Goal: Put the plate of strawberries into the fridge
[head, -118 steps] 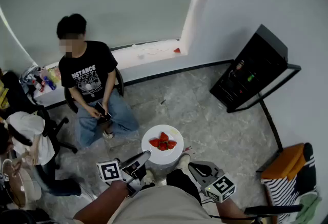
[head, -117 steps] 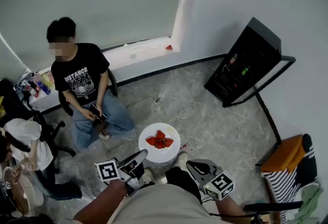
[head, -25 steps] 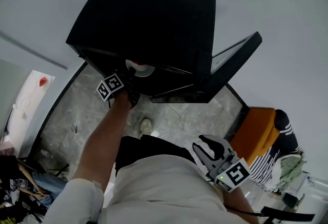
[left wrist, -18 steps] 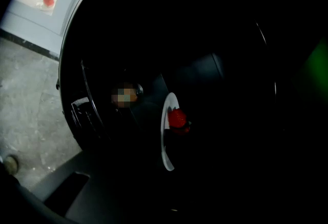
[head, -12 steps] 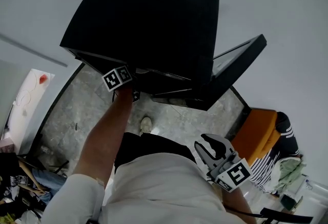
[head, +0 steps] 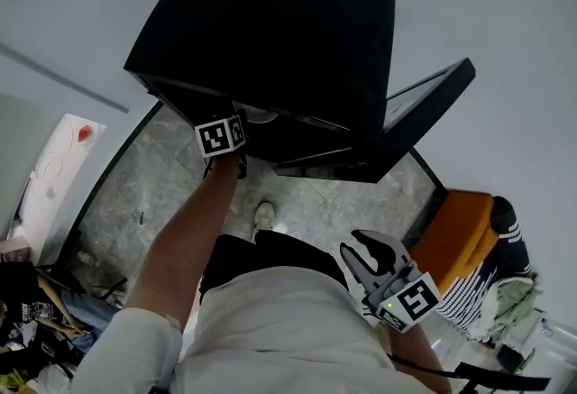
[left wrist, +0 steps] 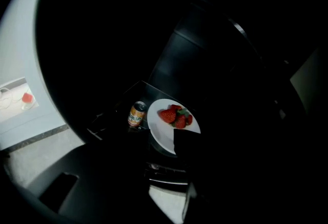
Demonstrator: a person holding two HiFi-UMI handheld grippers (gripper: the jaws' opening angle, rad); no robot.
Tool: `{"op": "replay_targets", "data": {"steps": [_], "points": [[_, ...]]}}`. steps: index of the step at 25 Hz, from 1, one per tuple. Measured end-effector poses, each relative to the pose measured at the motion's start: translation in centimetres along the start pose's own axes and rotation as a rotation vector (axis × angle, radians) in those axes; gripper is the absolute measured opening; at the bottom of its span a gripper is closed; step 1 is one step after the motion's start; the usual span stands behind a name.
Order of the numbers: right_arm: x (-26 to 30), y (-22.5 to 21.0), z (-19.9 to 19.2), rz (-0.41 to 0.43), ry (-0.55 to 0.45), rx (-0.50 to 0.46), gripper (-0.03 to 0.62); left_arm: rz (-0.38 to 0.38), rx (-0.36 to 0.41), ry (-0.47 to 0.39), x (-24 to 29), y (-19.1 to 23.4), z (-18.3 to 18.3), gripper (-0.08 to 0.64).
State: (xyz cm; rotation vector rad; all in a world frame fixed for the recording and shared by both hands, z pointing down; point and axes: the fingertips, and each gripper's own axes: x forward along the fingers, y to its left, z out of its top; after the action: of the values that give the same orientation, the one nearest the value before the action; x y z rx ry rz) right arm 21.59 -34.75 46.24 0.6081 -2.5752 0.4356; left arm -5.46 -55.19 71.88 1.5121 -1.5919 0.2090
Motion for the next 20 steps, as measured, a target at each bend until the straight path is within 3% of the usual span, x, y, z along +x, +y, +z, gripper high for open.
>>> {"op": "replay_targets", "data": {"steps": [5,9,14,20], "points": [[1.2,2.5,0.3,0.014,-0.027,-0.002,0.121,-0.091,0.054,0.018,-4.5,-1.1,-0.9,0.137],[2.7,5.2,1.0,0.027,-0.053,-0.007,0.121,-0.215,0.128,0.041,-9.6,-2.9,-2.1,0.135],[4.5,8.8,1.3,0.008,-0.062,-0.009,0.121,-0.433,0.321,0.084,-18.7,-5.4,-4.9,0.131],[6.1,14.4,1.5,-0.001,-0.076,-0.013,0.051,-0.632,0.461,0.118,-30.3,-5.0,-8.3,0.015]]}}
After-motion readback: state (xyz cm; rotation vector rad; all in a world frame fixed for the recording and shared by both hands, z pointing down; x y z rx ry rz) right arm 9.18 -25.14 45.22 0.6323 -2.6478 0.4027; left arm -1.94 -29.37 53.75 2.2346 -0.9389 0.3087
